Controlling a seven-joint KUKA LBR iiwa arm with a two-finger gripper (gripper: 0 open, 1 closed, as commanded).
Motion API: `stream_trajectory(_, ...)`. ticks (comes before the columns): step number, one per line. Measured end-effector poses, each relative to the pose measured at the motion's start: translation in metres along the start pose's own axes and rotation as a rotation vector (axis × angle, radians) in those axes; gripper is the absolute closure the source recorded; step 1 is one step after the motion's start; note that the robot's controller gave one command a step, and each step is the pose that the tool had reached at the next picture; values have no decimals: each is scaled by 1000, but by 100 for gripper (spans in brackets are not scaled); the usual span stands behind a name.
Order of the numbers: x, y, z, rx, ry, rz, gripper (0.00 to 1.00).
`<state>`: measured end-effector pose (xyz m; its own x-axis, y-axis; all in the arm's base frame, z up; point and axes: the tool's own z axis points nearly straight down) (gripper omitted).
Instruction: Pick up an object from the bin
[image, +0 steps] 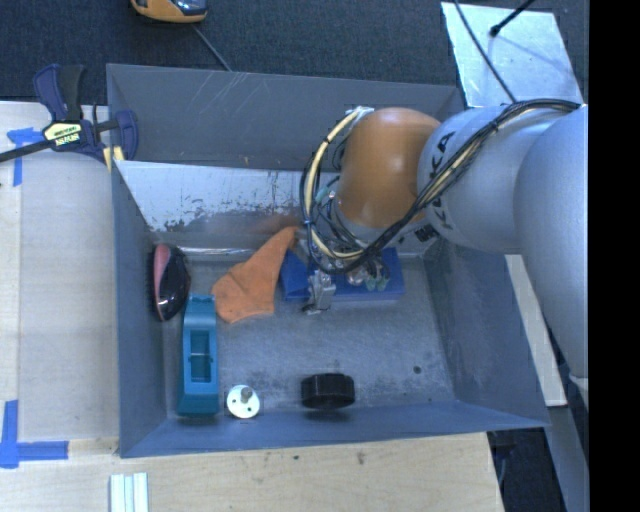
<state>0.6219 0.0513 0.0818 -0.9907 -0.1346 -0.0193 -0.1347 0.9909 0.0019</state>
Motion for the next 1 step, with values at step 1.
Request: stream_trajectory(1, 3, 0, -16, 1, 21, -1, 100)
